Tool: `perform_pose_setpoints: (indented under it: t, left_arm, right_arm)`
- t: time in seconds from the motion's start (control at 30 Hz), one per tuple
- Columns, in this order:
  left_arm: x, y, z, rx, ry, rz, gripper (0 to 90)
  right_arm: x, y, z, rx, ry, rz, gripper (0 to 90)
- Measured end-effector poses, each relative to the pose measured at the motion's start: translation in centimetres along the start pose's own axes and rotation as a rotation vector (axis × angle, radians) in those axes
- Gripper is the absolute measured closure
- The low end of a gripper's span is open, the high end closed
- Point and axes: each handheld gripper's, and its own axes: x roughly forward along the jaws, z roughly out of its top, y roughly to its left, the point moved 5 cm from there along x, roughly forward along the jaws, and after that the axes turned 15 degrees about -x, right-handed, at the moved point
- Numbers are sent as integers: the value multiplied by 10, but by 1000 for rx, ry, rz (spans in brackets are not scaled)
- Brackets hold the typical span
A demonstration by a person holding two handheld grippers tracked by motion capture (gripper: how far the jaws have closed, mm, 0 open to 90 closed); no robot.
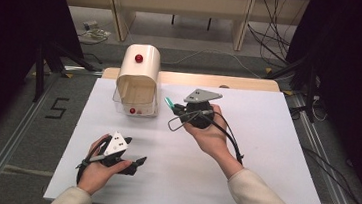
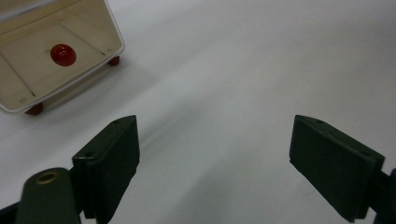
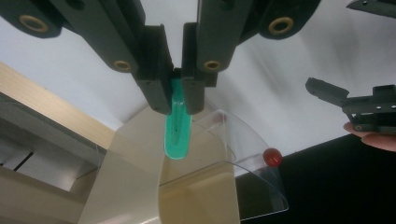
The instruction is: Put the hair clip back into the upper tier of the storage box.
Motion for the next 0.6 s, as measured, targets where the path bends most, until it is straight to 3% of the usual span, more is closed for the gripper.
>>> perform_pose_setpoints:
  t: [0.6]
  left_arm:
    - [0, 0, 0, 1, 1, -1, 159]
  right_arm:
    - [11, -1, 9, -6, 1, 8, 838]
